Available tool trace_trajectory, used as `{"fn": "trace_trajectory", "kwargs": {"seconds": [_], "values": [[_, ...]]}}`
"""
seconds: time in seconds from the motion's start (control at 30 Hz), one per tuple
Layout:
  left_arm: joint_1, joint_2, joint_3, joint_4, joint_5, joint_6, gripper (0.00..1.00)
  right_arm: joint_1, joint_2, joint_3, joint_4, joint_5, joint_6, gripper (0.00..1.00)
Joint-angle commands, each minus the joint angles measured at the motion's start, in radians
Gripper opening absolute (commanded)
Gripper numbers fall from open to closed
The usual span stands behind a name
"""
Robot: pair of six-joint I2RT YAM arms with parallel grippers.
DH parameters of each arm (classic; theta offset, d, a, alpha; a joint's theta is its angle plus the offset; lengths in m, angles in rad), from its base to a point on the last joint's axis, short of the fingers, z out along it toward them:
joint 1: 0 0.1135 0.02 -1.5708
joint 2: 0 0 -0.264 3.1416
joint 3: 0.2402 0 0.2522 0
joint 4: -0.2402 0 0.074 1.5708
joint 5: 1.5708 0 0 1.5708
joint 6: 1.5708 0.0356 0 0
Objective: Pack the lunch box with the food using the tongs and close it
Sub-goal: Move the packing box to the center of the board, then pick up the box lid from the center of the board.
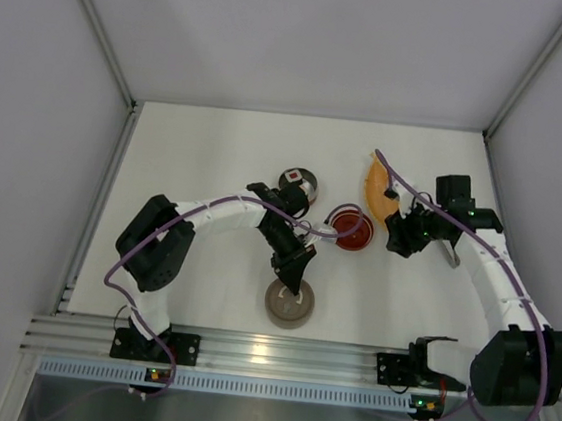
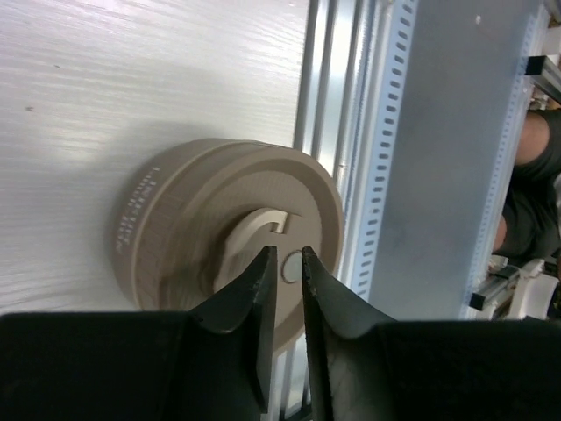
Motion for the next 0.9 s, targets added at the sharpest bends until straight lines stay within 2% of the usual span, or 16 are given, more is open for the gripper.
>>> {"fn": "trace_trajectory", "kwargs": {"seconds": [0.0, 0.13, 0.2, 0.37, 0.43, 0.5, 0.53, 0.6, 0.63, 0.77, 0.87], "values": [[-0.003, -0.019, 0.005, 0.109, -0.06, -0.057, 0.24, -0.019, -0.024, -0.018, -0.022, -0.024, -0.048, 0.49], [0.0, -0.045, 0.011, 0.118, -0.095, -0.067, 0.41, -0.018, -0.016, -0.013, -0.015, -0.041, -0.077, 0.52], [0.006, -0.08, 0.025, 0.096, -0.074, -0.054, 0.53, -0.018, -0.001, -0.001, -0.015, -0.053, -0.094, 0.55], [0.036, -0.163, 0.2, -0.025, -0.028, -0.003, 0.63, 0.037, 0.043, 0.028, -0.019, -0.075, -0.218, 0.54], [0.083, -0.188, 0.268, -0.098, 0.018, 0.006, 0.71, 0.092, 0.068, 0.031, 0.003, -0.053, -0.264, 0.54], [0.132, -0.194, 0.363, -0.173, 0.09, 0.049, 0.85, 0.157, 0.095, 0.027, 0.026, -0.024, -0.304, 0.54], [0.191, -0.196, 0.386, -0.227, 0.151, 0.055, 0.95, 0.178, 0.103, 0.022, 0.037, -0.01, -0.339, 0.53], [0.265, -0.2, 0.423, -0.261, 0.216, 0.06, 0.97, 0.249, 0.123, -0.001, 0.084, 0.043, -0.365, 0.52], [0.346, -0.203, 0.427, -0.273, 0.274, 0.06, 0.98, 0.27, 0.129, -0.01, 0.107, 0.062, -0.381, 0.52], [0.491, -0.229, 0.405, -0.295, 0.296, 0.072, 0.98, 0.343, 0.192, -0.013, 0.167, 0.135, -0.407, 0.51], [0.586, -0.283, 0.316, -0.231, 0.32, 0.014, 0.98, 0.364, 0.247, 0.007, 0.202, 0.154, -0.412, 0.5]]}}
